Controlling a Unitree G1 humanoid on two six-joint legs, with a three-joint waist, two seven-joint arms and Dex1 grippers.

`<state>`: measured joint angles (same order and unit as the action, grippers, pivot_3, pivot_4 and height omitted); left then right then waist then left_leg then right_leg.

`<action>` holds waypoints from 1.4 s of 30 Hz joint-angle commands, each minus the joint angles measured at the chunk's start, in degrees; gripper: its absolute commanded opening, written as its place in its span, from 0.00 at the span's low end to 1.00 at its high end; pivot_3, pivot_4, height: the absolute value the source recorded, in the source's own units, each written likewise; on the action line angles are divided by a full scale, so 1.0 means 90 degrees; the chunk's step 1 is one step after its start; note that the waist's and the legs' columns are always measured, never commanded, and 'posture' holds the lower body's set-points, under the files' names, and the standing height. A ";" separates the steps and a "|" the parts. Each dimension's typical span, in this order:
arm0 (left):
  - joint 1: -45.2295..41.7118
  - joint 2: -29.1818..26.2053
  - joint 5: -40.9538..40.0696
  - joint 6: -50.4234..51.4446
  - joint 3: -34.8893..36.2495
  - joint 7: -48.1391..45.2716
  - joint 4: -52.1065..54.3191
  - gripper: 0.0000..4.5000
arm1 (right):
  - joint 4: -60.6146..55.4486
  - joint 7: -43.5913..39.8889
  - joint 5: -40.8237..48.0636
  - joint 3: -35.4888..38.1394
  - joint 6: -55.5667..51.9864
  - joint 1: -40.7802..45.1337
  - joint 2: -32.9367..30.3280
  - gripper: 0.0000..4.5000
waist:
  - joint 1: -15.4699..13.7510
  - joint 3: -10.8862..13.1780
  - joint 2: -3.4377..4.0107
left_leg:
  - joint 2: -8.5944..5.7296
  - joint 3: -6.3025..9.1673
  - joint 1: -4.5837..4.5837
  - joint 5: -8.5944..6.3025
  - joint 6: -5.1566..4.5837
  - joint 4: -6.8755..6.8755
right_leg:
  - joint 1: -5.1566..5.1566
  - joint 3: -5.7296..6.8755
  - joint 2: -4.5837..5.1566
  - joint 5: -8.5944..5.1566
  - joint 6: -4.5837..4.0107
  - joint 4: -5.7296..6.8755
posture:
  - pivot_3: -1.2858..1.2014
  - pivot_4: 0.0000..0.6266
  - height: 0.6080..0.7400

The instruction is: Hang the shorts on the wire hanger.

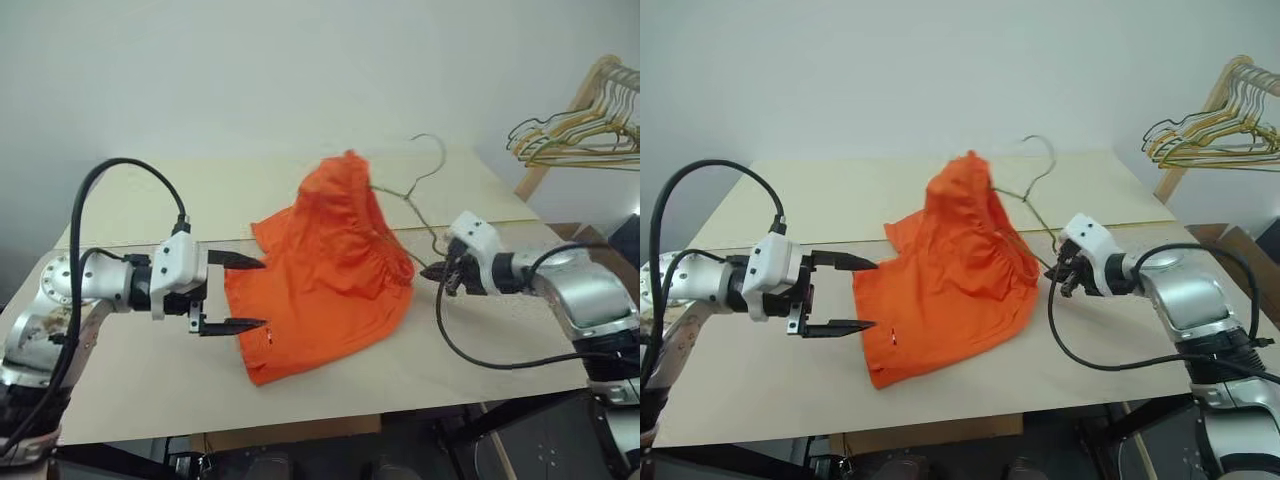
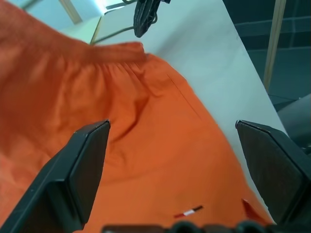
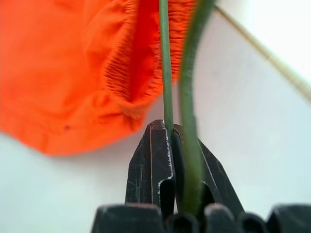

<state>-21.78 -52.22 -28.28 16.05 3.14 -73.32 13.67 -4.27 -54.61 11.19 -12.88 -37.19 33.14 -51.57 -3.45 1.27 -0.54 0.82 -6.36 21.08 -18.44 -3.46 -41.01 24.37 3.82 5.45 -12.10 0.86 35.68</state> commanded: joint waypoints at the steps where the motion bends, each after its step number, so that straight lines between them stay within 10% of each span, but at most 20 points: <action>1: -0.0796 -0.0012 0.0169 -0.0352 0.0027 -0.0184 -0.0623 1.00 | -0.0483 -0.0433 -0.0056 0.0058 0.0542 0.0369 -0.0064 0.00 | 0.0082 0.0001 -0.0001 | 0.0000 0.0000 0.0001 0.0001 0.0002 0.0000 | 0.0001 0.0000 -0.0004 0.0000 0.0000 0.0000 | 0.55 0.00 1.00; 13: -0.3692 0.0349 0.1092 -0.1726 -0.0675 -0.1443 -0.3485 1.00 | -0.0699 -0.0916 -0.0349 -0.0284 0.0553 0.0747 0.0136 0.00 | 0.0321 0.0001 -0.0002 | -0.0007 -0.0014 0.0005 0.0004 0.0007 -0.0005 | 0.0000 0.0008 -0.0014 0.0002 0.0000 0.0010 | 0.53 0.00 1.00; 25: -0.4854 0.0475 0.1684 -0.3642 -0.3283 -0.2131 -0.5279 1.00 | -0.0920 -0.1299 -0.0656 -0.0536 0.0247 0.1026 0.0058 0.00 | 0.0477 0.0001 -0.0003 | -0.0001 -0.0013 0.0006 0.0002 0.0004 -0.0012 | 0.0008 -0.0007 -0.0013 0.0002 0.0001 0.0017 | 0.51 0.00 1.00; 42: -0.4594 0.1074 0.2462 -0.4111 -0.2622 -0.2131 -0.5662 0.00 | -0.1022 -0.1426 -0.1019 -0.1064 -0.0855 0.1772 0.0051 0.00 | 0.0505 0.0001 -0.0002 | 0.0004 -0.0014 0.0063 -0.0007 -0.0013 -0.0052 | 0.0068 -0.0016 -0.0001 0.0003 0.0003 0.0036 | 0.51 0.00 1.00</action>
<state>-63.13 -42.92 -6.30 -20.61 -20.74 -91.17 -39.34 -12.95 -68.04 3.30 -23.85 -43.58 46.63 -50.82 1.10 1.28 -0.56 0.86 -6.49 21.78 -18.50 -3.58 -41.55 25.08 3.68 5.44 -12.07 0.89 36.08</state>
